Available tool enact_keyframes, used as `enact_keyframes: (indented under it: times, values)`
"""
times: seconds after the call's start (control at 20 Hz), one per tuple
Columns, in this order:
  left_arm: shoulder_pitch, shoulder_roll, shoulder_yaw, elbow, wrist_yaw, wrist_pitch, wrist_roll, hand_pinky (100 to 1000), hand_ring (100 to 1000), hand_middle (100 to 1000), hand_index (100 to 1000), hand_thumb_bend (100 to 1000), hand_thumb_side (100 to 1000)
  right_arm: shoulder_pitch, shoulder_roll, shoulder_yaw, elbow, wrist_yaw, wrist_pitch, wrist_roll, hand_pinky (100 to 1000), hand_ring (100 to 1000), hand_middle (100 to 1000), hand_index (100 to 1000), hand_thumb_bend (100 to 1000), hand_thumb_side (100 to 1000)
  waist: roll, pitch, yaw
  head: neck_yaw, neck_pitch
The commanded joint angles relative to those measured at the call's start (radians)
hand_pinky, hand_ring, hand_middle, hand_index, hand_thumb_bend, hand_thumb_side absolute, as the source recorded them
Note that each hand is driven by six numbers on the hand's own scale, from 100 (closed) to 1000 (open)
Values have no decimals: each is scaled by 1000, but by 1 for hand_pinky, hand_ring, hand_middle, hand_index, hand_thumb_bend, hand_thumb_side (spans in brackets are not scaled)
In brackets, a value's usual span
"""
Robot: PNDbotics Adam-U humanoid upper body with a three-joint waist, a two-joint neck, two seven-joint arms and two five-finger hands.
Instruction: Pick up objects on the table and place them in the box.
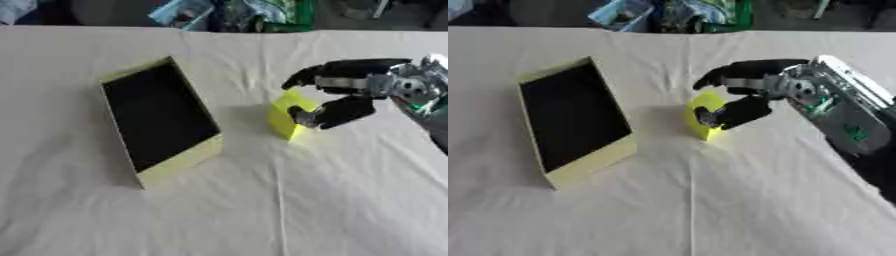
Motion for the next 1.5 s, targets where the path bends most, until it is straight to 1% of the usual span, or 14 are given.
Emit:
enact_keyframes:
  times: [0.05,0.45,0.5,0.55,0.6,0.7,0.85,0.9,0.95,1.05,1.15,1.3,1.5]
  values:
    - [-12,10,2,-15,3,0,-5,547,670,712,729,100,560,-8,-5,-12,20,13,10,-13,878,962,980,1000,100,849,-15,-2,2,-3,-11]
    - [-12,7,1,-15,6,5,-11,544,665,707,723,100,558,-12,19,4,63,19,-3,-29,859,922,984,1000,100,875,-17,4,5,-4,-17]
    - [-13,7,1,-15,7,5,-12,544,665,706,722,100,558,-13,22,7,70,21,-6,-30,854,918,982,1000,100,874,-17,5,6,-4,-17]
    - [-13,6,1,-15,8,5,-12,543,665,706,722,100,557,-13,25,11,78,22,-8,-30,852,915,981,1000,100,844,-18,6,7,-4,-18]
    - [-13,6,1,-15,9,5,-12,543,664,706,721,100,557,-13,28,15,86,23,-11,-29,849,913,981,1000,100,868,-18,7,7,-4,-18]
    - [-13,5,1,-15,11,5,-14,542,663,704,720,100,556,-13,35,21,101,18,-11,-28,838,901,979,1000,100,870,-18,9,8,-5,-19]
    - [-14,5,0,-15,15,6,-15,542,663,702,718,100,556,-13,43,26,115,7,-11,-34,779,858,962,1000,100,828,-18,11,10,-5,-20]
    - [-14,5,0,-15,16,6,-16,542,663,702,718,100,556,-13,45,28,117,3,-11,-39,779,858,962,1000,100,828,-17,11,10,-6,-20]
    - [-14,4,0,-15,17,7,-17,541,662,701,717,100,556,-13,47,29,118,-3,-13,-47,736,832,946,1000,100,802,-17,12,10,-6,-20]
    - [-14,4,0,-15,18,8,-18,541,661,701,716,100,556,-10,47,29,119,-8,-17,-66,756,842,944,1000,100,810,-17,14,11,-6,-21]
    - [-15,4,0,-15,18,8,-19,541,661,700,715,100,556,-8,44,26,111,-2,-25,-82,757,841,945,1000,100,817,-16,14,11,-6,-20]
    - [-14,4,0,-15,18,9,-21,541,660,699,714,100,556,-5,34,12,70,13,-39,-89,776,859,948,1000,100,835,-16,14,9,-4,-18]
    - [-15,5,0,-15,18,8,-25,541,659,697,712,100,557,3,13,-15,-3,36,-47,-85,834,915,960,1000,100,855,-17,14,8,-1,-20]
